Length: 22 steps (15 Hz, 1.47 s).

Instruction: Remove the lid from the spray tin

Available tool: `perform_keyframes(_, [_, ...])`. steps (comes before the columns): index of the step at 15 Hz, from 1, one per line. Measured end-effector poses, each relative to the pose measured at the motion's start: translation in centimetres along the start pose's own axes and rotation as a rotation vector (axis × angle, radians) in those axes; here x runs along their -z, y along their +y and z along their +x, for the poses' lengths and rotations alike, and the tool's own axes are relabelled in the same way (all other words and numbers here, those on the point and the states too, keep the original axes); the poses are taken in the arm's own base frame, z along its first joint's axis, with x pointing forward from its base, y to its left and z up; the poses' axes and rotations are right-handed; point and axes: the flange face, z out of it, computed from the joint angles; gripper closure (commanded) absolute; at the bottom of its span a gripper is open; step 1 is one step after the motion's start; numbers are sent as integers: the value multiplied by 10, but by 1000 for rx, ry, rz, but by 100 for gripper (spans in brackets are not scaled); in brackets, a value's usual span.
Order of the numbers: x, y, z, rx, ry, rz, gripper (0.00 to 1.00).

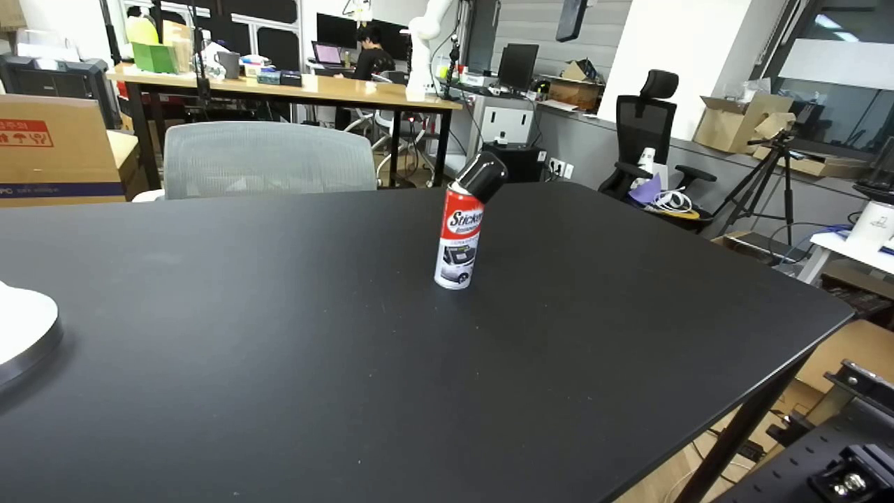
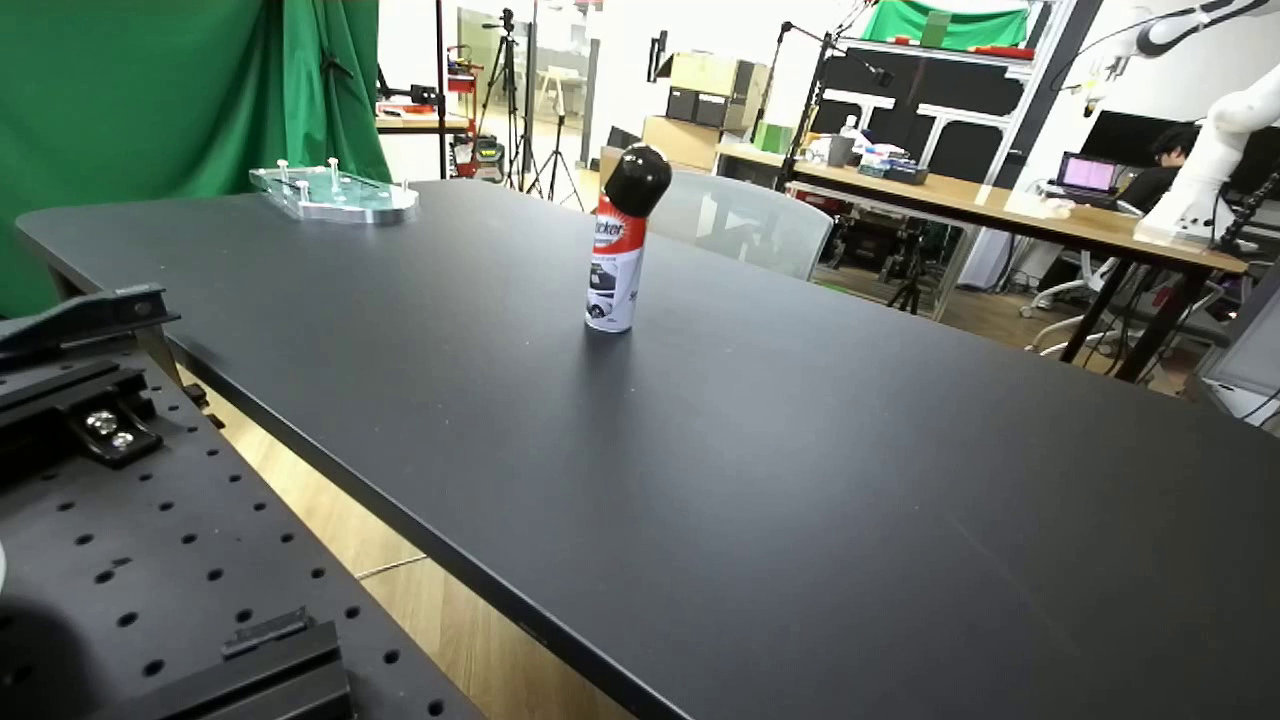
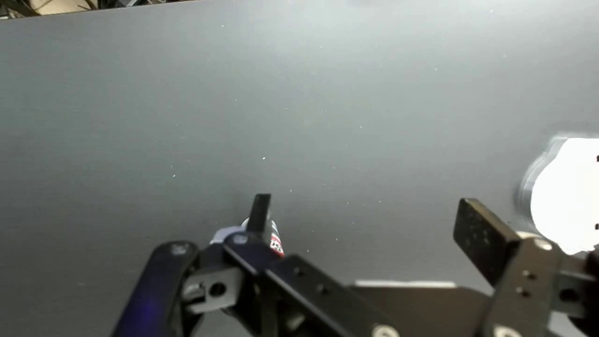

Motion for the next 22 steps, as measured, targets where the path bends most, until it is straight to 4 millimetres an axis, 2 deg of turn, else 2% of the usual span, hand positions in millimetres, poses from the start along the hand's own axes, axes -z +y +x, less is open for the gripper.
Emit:
perform_keyframes(3, [-8, 14, 15, 25, 35, -75, 0])
perform_keyframes(8, [-35, 31, 48, 87, 107, -197, 0])
perform_keyframes(13, [-58, 43, 76, 91, 200, -201, 0])
perform_keyframes(18, [-73, 47, 92, 62, 264, -154, 0])
perform_keyframes(22, [-85, 47, 93, 21, 262, -110, 0])
